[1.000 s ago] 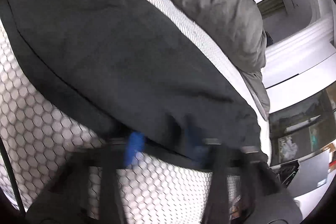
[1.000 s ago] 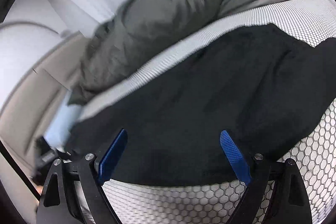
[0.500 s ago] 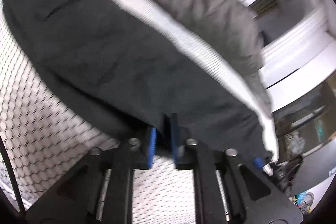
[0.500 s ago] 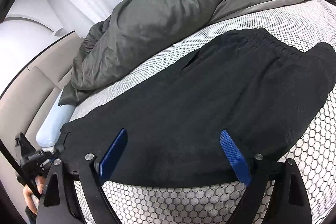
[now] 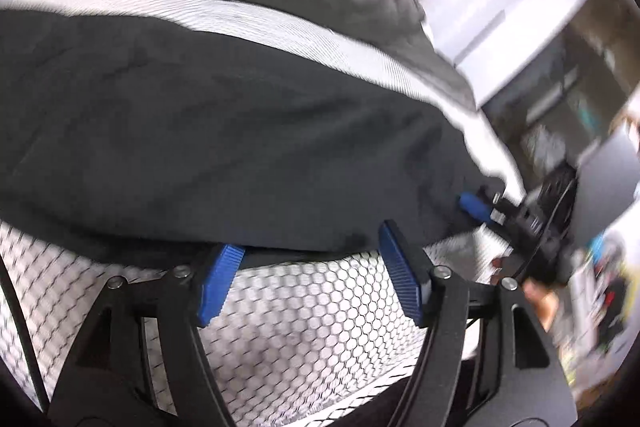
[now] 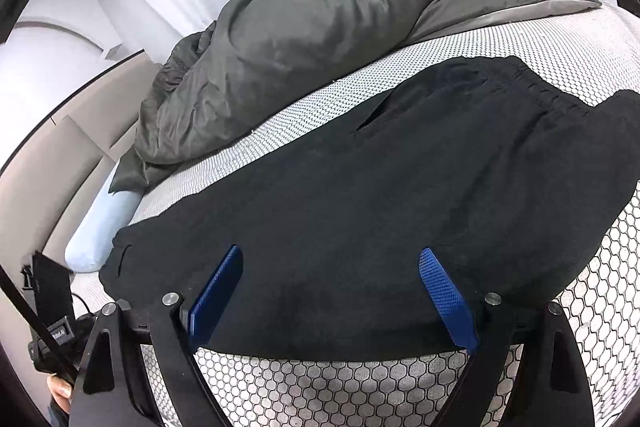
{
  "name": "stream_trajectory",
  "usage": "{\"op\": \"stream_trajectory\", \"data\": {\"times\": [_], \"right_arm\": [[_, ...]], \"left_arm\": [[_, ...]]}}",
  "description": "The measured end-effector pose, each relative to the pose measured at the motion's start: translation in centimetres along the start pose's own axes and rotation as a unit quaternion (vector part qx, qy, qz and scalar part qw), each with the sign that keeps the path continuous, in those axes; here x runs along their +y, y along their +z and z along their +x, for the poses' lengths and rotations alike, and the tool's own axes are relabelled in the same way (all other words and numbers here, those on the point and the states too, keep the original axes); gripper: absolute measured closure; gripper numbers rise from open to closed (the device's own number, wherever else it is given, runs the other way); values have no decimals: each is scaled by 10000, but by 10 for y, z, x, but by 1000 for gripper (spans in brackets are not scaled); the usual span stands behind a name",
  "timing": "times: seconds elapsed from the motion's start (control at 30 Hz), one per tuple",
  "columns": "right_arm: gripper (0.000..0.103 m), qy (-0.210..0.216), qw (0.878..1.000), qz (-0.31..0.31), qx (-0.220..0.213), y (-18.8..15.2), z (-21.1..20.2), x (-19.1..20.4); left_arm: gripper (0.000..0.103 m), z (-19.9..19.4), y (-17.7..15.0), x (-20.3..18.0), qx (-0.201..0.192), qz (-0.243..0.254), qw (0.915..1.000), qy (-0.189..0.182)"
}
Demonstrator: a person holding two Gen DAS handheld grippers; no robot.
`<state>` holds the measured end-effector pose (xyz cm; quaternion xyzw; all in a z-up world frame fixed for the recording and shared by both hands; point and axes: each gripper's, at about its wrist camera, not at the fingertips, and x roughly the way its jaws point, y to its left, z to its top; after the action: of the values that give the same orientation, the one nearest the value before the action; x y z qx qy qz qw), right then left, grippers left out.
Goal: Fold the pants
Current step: 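Open the left gripper and withdraw it from the folded pants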
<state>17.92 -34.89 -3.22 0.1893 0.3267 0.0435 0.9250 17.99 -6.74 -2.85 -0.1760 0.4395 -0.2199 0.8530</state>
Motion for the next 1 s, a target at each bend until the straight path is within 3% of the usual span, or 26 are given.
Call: {"op": "stream_trajectory", "data": {"times": [0.17,0.3,0.47,0.67,0.77,0.9,1.0], "right_arm": [[11,-2,9999,146,-20,1,-3,-9],[11,53,9995,311,-10,2,-5,-20],[11,85,9990,441,-25,4,-7,-24],[11,55,9994,352,23,4,-4,-21],[11,57,9993,375,31,5,-4,-23],[11,52,9991,418,31,4,-5,-27],[11,53,9991,419,22,4,-6,-27]], "left_arm": [[38,35,-16,-46,667,1127,9905,420],[38,35,-34,-60,809,1625,9825,410],[38,30,-27,-48,802,1246,9889,50],[38,54,-7,-58,796,1023,9912,-273],[38,60,-8,-67,966,987,9879,-704],[38,56,-18,-74,1151,1223,9827,-786],[38,47,-14,-60,1024,674,9867,-1071]]}}
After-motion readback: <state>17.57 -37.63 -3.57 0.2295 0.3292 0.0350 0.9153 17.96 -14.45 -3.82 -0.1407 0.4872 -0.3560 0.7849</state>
